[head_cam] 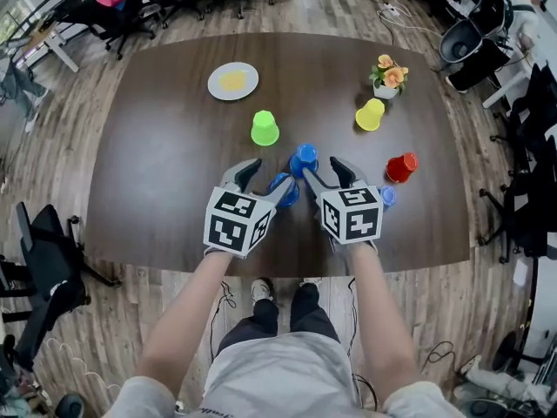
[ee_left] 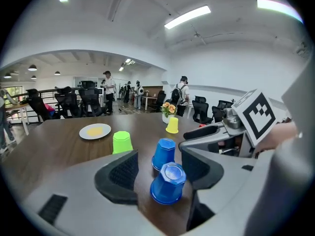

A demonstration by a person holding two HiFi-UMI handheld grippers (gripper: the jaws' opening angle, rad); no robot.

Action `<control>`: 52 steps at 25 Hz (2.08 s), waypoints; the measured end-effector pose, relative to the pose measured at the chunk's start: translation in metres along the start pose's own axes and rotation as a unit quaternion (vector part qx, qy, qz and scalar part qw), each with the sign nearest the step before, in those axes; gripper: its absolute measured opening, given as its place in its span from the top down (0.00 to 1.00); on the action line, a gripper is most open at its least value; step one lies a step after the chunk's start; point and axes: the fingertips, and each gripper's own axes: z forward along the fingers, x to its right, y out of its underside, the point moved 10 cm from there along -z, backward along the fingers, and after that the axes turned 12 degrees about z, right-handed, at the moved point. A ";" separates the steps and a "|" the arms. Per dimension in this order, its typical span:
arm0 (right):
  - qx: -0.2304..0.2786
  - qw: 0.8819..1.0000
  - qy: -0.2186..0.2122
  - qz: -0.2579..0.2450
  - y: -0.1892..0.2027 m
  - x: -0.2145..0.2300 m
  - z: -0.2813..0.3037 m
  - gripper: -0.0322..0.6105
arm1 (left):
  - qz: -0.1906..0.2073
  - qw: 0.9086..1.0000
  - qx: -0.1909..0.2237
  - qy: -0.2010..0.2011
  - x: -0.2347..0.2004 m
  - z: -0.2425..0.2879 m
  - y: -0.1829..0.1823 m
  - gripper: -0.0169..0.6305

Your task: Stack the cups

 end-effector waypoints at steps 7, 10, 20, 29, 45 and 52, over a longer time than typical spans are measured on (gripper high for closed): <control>-0.026 0.999 -0.021 -0.004 -0.001 -0.001 0.040 0.57 | -0.017 0.999 -0.017 -0.035 -0.022 -0.013 0.016 0.55; -0.042 0.999 -0.020 -0.011 0.001 0.001 0.053 0.57 | -0.018 0.999 -0.026 -0.040 -0.024 -0.014 0.020 0.55; -0.043 0.999 -0.003 -0.015 0.004 0.005 0.040 0.61 | -0.015 0.999 -0.023 -0.037 -0.021 -0.016 0.017 0.56; -0.042 0.999 0.022 0.009 0.026 0.002 0.007 0.61 | 0.000 1.000 -0.011 -0.011 -0.015 -0.012 0.011 0.56; -0.045 0.998 0.025 0.021 0.044 -0.014 -0.011 0.61 | 0.015 1.000 -0.001 0.010 -0.008 -0.019 0.009 0.56; -0.001 0.998 0.054 0.025 0.033 -0.012 -0.042 0.60 | 0.027 0.999 0.014 0.027 -0.001 -0.019 -0.001 0.56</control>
